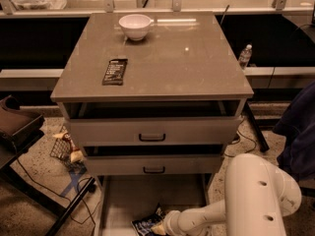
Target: Pick blue chip bag from bottom drawer and place on counter
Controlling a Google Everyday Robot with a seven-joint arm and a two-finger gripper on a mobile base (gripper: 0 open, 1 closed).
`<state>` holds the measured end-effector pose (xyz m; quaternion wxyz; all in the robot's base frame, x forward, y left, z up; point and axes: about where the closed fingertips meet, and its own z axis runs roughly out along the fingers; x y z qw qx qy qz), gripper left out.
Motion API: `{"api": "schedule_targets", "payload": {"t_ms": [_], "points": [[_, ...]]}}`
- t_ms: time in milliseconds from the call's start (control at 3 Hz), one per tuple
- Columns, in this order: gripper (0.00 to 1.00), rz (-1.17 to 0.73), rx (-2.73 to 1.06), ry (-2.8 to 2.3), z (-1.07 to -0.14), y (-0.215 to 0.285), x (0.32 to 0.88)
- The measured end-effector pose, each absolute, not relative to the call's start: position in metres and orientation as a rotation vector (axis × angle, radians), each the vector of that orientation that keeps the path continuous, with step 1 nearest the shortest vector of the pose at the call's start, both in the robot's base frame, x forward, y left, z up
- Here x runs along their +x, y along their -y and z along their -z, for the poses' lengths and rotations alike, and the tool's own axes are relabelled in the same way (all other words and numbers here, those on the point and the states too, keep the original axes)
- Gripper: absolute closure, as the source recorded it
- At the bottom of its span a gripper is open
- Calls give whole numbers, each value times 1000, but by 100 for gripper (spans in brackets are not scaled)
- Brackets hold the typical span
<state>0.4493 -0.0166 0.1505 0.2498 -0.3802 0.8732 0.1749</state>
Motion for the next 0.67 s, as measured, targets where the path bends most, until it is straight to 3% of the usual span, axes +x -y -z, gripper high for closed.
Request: {"api": "schedule_targets", "payload": {"t_ms": [333,667], "points": [[72,-479,-1037,-2378,-150,15,448],[95,-480,-1037,-2378,-149,14,448]]}}
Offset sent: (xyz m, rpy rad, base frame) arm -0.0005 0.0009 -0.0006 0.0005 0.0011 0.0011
